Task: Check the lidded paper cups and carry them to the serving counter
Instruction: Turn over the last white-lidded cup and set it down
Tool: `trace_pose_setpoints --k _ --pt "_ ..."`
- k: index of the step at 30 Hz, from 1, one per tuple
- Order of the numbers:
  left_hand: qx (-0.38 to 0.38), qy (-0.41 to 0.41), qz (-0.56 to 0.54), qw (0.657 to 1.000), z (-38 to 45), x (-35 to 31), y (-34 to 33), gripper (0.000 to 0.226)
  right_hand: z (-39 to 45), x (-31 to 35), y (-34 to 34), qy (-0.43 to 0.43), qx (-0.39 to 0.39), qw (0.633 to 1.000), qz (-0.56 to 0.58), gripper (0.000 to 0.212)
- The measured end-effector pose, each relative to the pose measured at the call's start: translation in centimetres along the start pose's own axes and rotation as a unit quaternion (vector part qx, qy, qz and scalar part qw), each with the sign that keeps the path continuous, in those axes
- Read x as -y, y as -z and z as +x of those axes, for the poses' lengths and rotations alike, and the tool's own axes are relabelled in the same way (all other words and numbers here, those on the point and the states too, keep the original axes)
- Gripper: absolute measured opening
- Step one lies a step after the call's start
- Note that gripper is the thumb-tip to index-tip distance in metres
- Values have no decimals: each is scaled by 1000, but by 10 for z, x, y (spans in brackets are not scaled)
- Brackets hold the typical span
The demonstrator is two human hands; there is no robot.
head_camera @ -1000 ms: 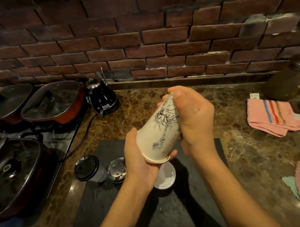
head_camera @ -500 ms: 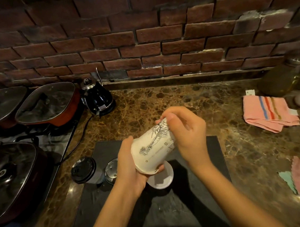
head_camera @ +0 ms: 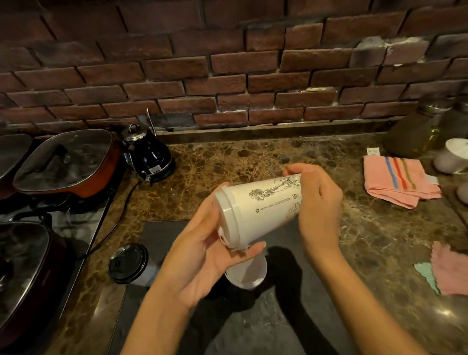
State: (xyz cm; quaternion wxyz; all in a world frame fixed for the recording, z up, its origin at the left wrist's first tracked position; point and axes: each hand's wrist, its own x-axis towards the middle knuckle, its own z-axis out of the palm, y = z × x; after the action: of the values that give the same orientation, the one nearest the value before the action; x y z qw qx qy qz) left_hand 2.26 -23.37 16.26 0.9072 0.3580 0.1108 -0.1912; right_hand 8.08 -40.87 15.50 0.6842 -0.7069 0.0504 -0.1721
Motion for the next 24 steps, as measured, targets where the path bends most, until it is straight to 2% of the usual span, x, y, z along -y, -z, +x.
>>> trace_pose_setpoints --k 5,8,11,13,15,17,19,21,24 --pt "72 43 -95 992 -2 9 16 67 -24 -1 -5 26 42 994 -99 29" --pt "29 22 -101 994 -4 17 14 54 -41 -3 -3 37 77 973 -214 30" --pt "-6 1 -46 999 -6 25 8 46 -58 -1 10 20 104 969 -223 32" --pt "-20 -17 3 1000 -5 31 2 38 -69 3 20 -9 136 972 -190 45" --pt "-21 -25 37 999 -2 37 -4 30 -76 4 28 -29 159 970 -182 68" --pt "-16 -20 52 998 2 45 -7 37 -79 3 37 -31 164 969 -183 74" --pt "-25 -9 60 998 9 53 -9 49 -78 0 46 -30 163 970 -179 70" --pt "-40 4 64 997 17 61 -12 49 -75 0 54 -32 153 973 -168 60" --pt "-42 29 59 997 27 71 -21 38 -67 -2 67 -48 121 985 -114 25"
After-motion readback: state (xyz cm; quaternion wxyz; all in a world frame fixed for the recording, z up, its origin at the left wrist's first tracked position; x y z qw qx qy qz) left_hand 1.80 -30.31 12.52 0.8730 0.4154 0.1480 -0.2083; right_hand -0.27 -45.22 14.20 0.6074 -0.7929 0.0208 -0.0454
